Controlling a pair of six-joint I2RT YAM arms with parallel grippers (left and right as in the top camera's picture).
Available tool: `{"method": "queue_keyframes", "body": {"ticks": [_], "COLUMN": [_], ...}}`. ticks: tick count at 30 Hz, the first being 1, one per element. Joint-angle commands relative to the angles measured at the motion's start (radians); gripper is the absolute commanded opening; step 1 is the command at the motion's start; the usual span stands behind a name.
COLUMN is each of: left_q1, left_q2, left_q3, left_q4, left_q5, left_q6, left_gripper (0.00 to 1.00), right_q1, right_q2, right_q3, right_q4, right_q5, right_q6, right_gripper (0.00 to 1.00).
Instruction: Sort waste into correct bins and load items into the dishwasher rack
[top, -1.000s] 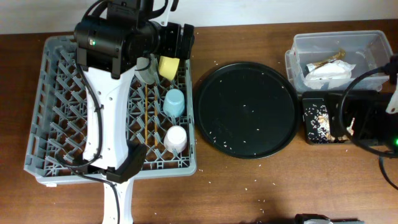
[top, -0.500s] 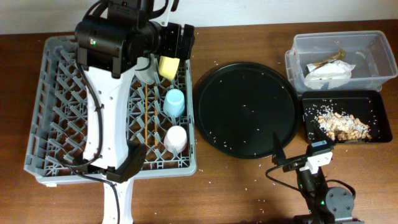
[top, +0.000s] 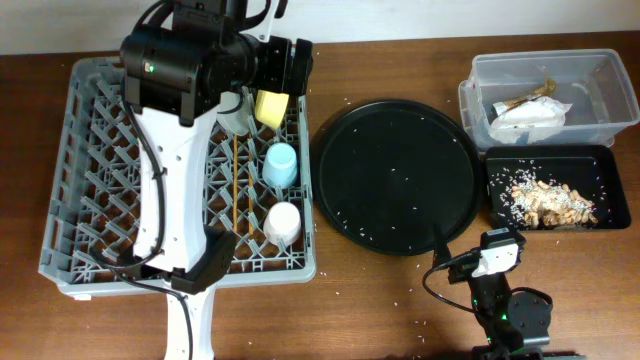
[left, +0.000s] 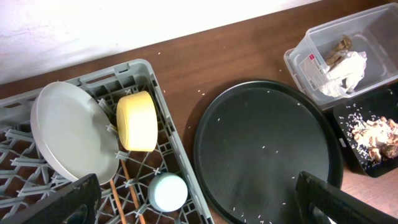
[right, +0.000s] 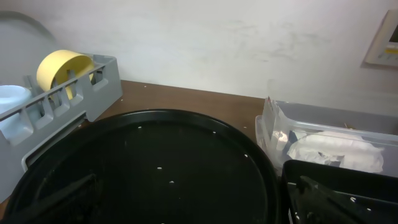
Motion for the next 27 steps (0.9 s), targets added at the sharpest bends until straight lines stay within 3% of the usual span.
{"method": "queue_keyframes", "body": {"ticks": [1, 4, 7, 8, 9, 10, 14, 17, 20, 23, 24, 27], "left_q1": [-0.002, -0.002, 0.002, 0.016, 0.041, 0.092, 0.255, 0.338, 0.371, 0.371, 0.371, 0.371], "left_q2": [-0.001, -0.001, 0.002, -0.05, -0.154, -0.374, -0.915, -1.272, -1.684, -1.95, -2.052, -2.184], "left_q3": [0.003, 0.003, -0.027, -0.113, -0.286, -0.66, -1.538, -2.039, -2.625, -2.969, -3.069, -3.119], "left_q4": [0.0, 0.0, 0.008, 0.042, 0.139, 0.366, 0.801, 1.099, 1.567, 1.791, 1.81, 1.736], "left_q5": [0.01, -0.016, -0.036, -0.036, -0.035, -0.035, -0.034, -0.035, -0.035, -0.039, -0.043, -0.043], "left_q6": [0.003, 0.008, 0.097, 0.129, 0.131, 0.131, 0.131, 0.132, 0.155, 0.155, 0.155, 0.201], "left_gripper": [0.99, 0.99, 0.99, 0.99, 0.99, 0.99, 0.99, 0.99, 0.99, 0.99, 0.99, 0.99], "right_q1": [0.005, 0.005, 0.005, 0.005, 0.005, 0.005, 0.005, 0.005, 0.005, 0.005, 0.005, 0.005], "right_q2": [-0.008, -0.008, -0.008, -0.008, -0.008, -0.008, -0.008, -0.008, -0.008, -0.008, -0.008, -0.008], "right_q3": [-0.005, -0.005, -0.005, -0.005, -0.005, -0.005, -0.005, -0.005, -0.005, -0.005, -0.005, -0.005], "right_q4": [-0.008, -0.008, -0.008, -0.008, -0.008, -0.008, -0.008, -0.008, -0.008, -0.008, -0.008, -0.008], "right_q5": [0.015, 0.015, 0.015, 0.015, 0.015, 0.015, 0.015, 0.015, 0.015, 0.015, 0.015, 0.015], "right_q6": [0.004, 0.004, 0.004, 0.004, 0.004, 0.004, 0.004, 0.004, 0.004, 0.004, 0.004, 0.004], "right_gripper": [0.98, 0.99, 0.98, 0.99, 0.98, 0.98, 0.98, 0.98, 0.99, 0.98, 0.98, 0.98]}}
